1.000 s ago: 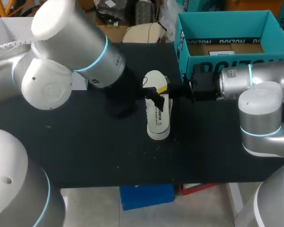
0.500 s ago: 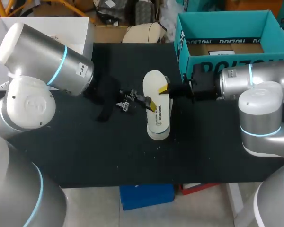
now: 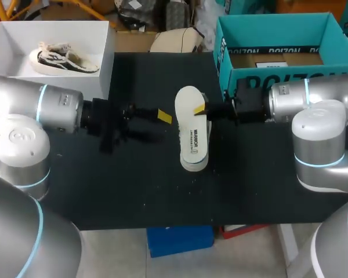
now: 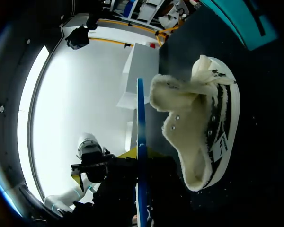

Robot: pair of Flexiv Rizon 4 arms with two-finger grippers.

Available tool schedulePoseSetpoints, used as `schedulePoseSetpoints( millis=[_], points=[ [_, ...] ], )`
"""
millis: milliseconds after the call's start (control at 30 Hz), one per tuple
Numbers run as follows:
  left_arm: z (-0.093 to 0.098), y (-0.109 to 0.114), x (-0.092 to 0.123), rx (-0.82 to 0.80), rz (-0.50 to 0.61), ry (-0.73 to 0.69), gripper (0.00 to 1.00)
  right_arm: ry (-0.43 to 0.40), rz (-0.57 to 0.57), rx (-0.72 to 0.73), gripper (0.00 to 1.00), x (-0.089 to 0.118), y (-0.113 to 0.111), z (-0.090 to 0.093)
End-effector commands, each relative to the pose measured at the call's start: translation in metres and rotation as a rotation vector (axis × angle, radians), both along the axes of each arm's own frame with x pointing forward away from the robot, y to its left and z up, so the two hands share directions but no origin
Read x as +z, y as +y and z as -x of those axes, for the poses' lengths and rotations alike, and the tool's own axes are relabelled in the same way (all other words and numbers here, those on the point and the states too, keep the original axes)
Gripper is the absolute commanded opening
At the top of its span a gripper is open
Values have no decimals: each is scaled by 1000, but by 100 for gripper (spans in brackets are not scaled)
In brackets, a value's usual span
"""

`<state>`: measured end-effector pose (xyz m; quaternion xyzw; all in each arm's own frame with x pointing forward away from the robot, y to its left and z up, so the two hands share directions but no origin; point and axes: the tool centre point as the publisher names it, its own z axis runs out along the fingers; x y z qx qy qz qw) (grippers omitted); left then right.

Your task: Take the shoe out of the shoebox, open the shoe tongue, remove and reinsert the insole, then place the shoe into the shoebox

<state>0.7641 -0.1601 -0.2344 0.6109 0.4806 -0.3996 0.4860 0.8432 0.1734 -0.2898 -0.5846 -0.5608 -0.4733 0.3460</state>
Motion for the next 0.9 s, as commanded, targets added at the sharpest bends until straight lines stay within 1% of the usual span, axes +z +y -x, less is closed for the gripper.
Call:
schedulePoseSetpoints(
  millis=[33, 167, 333, 400, 567, 767, 900],
  points=[
    [8, 6, -8, 20, 379, 55, 100, -1, 0, -3, 0, -1, 1, 0],
    [5, 10, -15, 85, 404, 56, 100, -1, 0, -3, 0, -1, 1, 0],
    [2, 16, -23, 161, 409, 55, 100, -1, 0, -3, 0, -1, 1, 0],
    [2, 19, -27, 173, 420, 71, 100, -1, 0, -3, 0, -1, 1, 0],
    [-4, 24, -39, 219, 409, 104, 100, -1, 0, -3, 0, -1, 1, 0],
    [-9, 27, -42, 237, 397, 111, 100, -1, 0, -3, 0, -1, 1, 0],
    [-14, 24, -48, 233, 395, 129, 100, -1, 0, -3, 0, -1, 1, 0]
  ],
)
